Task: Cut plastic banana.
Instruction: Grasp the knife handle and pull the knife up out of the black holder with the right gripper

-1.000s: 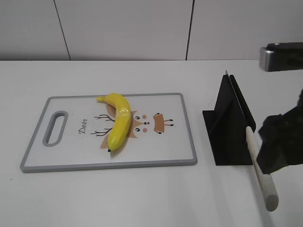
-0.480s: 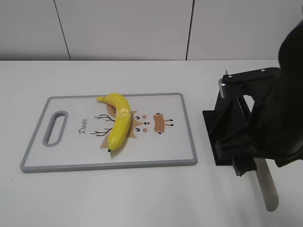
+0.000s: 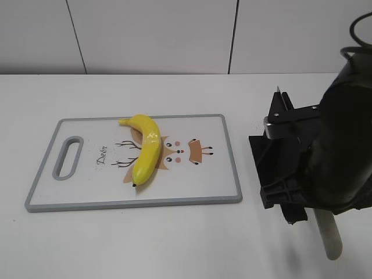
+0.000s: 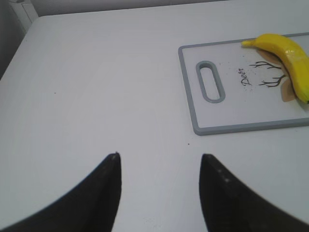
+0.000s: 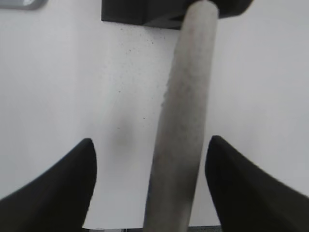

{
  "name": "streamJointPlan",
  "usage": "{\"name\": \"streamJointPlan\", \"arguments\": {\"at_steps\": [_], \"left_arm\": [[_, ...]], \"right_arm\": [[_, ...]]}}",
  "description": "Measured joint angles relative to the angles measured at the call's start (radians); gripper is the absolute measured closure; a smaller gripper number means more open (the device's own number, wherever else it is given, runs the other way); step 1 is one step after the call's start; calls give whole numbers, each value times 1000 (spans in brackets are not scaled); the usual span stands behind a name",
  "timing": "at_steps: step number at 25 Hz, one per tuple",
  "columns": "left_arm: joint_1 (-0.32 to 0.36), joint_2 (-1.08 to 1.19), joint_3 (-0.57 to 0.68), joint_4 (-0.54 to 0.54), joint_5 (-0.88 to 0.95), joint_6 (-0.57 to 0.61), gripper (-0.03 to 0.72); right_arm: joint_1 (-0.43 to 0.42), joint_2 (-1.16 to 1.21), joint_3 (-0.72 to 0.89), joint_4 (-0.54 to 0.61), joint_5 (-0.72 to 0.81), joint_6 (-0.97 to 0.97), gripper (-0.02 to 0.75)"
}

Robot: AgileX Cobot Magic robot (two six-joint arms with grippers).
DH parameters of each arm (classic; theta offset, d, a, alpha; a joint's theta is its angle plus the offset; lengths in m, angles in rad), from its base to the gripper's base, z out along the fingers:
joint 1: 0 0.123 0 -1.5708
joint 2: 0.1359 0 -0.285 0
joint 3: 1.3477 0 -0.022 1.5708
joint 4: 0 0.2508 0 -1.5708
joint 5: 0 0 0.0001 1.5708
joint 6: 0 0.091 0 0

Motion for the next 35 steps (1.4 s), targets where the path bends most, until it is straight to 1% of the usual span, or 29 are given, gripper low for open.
{"name": "streamJointPlan", "arguments": {"at_steps": [2,6,9,10,16,22,28,35], "left_arm": [[0,0,0,0,0,0,199],[0,0,0,0,0,0,199],[0,0,0,0,0,0,199],[0,0,0,0,0,0,199],[0,0,0,0,0,0,199],[0,0,0,0,0,0,199],[0,0,0,0,0,0,199],[0,0,0,0,-1,0,199]], "right_arm": [[0,0,0,-2,5,14,234],[0,0,0,-15,35,39,364],[0,0,0,-17,40,40,494],[0,0,0,-13,41,48,566],[-1,-8,0,12,42,56,564],[-1,-91,-16,24,72,63,564],[-1,-202,-72,-25,157,78,565],[0,-265,-152,-82,232,98,565]]}}
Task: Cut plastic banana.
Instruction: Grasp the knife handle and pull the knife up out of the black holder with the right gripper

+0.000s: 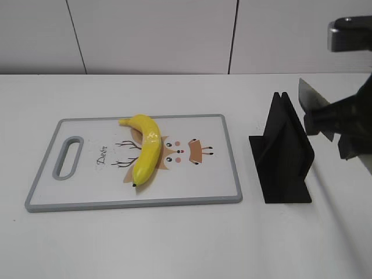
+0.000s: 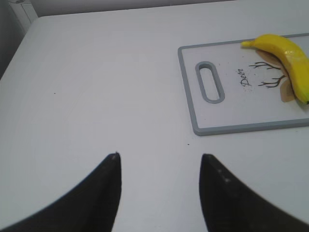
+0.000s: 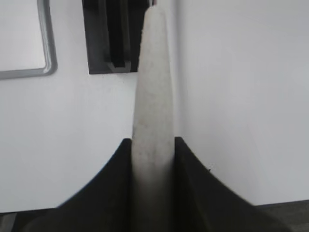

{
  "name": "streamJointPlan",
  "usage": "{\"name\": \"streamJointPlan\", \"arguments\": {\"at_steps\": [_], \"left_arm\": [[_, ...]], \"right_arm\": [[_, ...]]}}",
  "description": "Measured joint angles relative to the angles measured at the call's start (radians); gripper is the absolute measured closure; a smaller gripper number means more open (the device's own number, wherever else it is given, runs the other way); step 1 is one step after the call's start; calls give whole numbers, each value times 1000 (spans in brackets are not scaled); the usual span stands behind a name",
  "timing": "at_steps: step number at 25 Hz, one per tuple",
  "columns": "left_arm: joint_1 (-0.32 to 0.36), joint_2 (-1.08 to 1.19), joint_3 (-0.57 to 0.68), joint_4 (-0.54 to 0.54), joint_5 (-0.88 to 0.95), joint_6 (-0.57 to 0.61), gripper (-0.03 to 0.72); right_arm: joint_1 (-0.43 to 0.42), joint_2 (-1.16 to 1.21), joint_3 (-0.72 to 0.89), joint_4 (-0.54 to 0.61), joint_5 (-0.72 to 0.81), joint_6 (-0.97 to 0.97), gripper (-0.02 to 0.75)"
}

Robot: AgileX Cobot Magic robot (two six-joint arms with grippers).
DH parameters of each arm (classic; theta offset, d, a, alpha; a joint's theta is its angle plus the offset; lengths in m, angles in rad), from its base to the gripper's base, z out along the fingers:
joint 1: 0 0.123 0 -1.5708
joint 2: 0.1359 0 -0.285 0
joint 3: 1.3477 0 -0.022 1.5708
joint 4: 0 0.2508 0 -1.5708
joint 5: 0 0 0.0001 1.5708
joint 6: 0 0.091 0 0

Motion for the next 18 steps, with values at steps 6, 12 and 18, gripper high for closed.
{"name": "streamJointPlan", "arguments": {"at_steps": [6,12,18], "left_arm": [[0,0,0,19,-1,0,199],[0,0,0,33,-3,0,199],[0,0,0,33,-8,0,199]], "right_arm": [[0,-16,-116,-34,39,-22,565],[0,-17,-271,-85,73,-67,565],[0,-17,-403,-113,96,-131,565]]}}
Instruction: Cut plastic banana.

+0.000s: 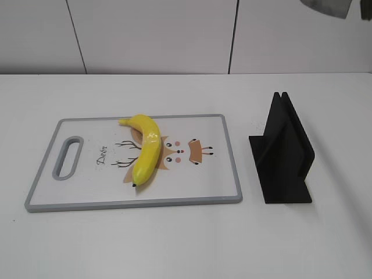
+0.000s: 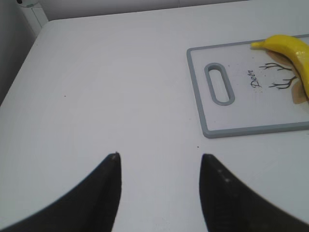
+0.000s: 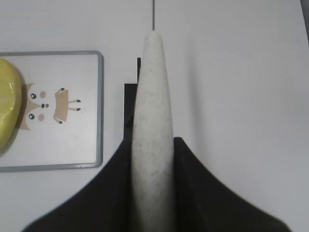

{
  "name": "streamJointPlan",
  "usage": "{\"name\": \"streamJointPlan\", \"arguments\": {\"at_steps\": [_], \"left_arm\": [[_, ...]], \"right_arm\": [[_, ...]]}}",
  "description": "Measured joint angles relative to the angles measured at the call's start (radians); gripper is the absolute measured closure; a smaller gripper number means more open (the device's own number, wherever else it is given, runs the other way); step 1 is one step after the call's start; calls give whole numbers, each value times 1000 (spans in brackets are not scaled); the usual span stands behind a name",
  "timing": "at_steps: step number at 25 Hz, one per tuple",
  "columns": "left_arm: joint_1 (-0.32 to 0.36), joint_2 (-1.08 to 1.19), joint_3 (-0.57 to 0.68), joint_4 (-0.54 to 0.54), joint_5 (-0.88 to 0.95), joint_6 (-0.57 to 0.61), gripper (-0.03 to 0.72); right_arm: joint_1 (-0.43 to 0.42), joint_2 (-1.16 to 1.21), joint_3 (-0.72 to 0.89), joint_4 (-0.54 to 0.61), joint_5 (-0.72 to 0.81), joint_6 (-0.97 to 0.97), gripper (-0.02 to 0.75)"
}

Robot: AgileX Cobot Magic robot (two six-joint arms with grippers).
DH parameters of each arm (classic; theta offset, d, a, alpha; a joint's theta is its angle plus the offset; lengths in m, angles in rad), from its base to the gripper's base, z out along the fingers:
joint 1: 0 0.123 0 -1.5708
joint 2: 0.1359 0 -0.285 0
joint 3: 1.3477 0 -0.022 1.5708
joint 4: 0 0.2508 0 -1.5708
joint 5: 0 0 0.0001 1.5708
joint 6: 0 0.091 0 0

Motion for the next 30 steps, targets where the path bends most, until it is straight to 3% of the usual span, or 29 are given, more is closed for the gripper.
{"name": "streamJointPlan", "arguments": {"at_steps": [5,12,17,23,30], "left_arm": [[0,30,-2,1,-9,0,199],[0,242,-81,-1,-95,57,199],[0,433,-175,-33,-205,110,199],[-69,670,-330,-133,-224,299,199],[-139,996,-562,-225,-167,622,201]], "right_arm": [[-37,2,-54,21,3,-69,565],[-117,15,-65,74,-28,-212,565],[-275,53,-99,262,-130,-405,566],[-394,128,-118,547,-245,-847,566],[-400,258,-119,639,-276,-1216,566]]}}
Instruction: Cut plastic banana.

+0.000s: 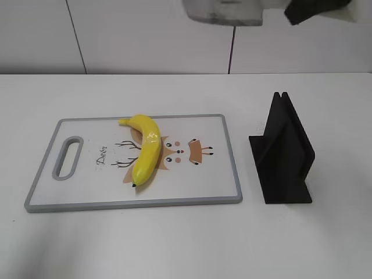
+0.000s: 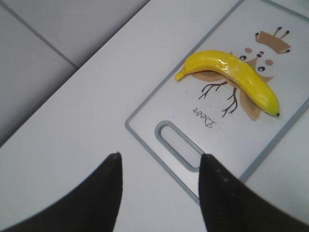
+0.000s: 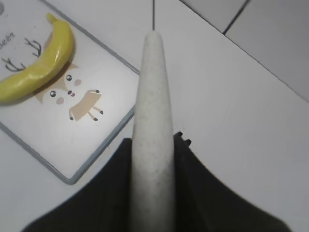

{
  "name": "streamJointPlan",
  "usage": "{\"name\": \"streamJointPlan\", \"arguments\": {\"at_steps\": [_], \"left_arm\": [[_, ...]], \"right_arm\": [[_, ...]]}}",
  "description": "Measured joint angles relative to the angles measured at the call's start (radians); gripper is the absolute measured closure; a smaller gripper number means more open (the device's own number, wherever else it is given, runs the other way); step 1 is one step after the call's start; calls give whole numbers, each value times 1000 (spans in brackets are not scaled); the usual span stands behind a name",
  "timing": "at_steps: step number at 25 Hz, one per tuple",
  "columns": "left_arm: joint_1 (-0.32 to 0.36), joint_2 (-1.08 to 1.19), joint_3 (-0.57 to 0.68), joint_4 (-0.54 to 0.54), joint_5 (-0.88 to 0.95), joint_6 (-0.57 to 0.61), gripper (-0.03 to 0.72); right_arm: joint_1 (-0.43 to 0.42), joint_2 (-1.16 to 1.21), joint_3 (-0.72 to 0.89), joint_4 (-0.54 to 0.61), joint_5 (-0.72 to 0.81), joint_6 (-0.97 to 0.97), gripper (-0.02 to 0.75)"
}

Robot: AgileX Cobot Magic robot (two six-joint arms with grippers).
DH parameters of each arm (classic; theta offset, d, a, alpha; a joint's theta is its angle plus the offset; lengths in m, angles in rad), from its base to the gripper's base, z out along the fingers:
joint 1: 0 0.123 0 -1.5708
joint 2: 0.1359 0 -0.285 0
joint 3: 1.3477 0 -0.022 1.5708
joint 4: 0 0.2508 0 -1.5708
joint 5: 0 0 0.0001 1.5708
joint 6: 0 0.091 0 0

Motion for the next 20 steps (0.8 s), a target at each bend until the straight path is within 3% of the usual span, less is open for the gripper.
{"name": "streamJointPlan", "arguments": {"at_steps": [7,13,20], "left_arm": [[-18,343,-171,-180,16,401,235],[-18,533,-262,-359,64,743,236],[-19,715,-329,-390,61,811,236]], "right_arm": [[0,183,0,235,-25,-530,566],[0,337,-21,446,-27,-851,566],[0,499,-148,568,59,-984,566]]}}
